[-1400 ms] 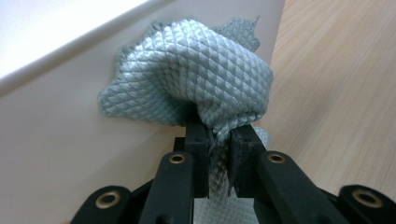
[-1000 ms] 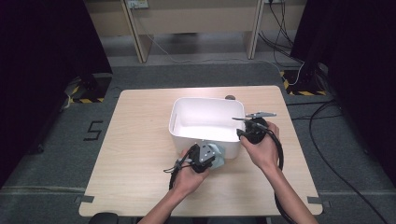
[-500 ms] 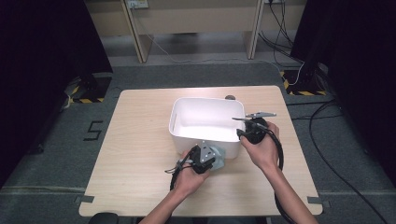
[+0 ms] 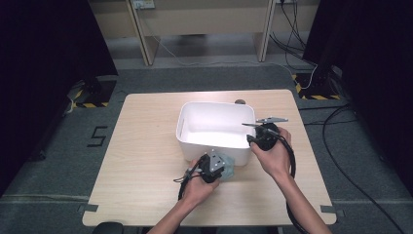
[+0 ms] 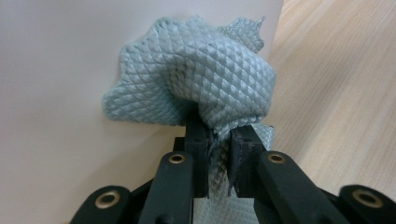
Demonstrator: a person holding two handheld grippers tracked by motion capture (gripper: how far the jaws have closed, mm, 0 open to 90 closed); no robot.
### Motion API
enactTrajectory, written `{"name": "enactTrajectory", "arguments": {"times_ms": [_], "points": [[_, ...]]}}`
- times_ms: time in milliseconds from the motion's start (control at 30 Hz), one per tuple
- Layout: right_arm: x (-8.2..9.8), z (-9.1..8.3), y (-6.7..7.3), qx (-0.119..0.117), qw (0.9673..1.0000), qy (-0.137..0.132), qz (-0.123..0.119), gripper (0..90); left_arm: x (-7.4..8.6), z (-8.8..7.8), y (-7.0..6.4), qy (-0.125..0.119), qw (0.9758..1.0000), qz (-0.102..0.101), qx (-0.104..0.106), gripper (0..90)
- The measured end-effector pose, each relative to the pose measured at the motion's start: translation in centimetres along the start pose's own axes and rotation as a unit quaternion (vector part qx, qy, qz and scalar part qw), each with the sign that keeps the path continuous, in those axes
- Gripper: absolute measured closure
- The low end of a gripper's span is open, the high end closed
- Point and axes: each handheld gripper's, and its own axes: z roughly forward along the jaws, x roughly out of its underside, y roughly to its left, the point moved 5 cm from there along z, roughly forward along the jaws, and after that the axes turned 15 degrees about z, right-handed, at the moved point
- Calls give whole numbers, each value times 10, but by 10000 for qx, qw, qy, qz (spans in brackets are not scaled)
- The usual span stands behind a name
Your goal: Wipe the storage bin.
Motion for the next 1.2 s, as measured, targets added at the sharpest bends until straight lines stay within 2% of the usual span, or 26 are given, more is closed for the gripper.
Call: {"name": "enactTrajectory", "arguments": {"times_ms": [900, 1200], "points": [[0, 0, 0, 0, 10000, -2, 1, 684, -6, 6, -5, -32, 10000, 50, 71, 801], [0, 0, 0, -10, 10000, 1, 11, 684, -8, 5, -5, -57, 10000, 1, 77, 802]]}}
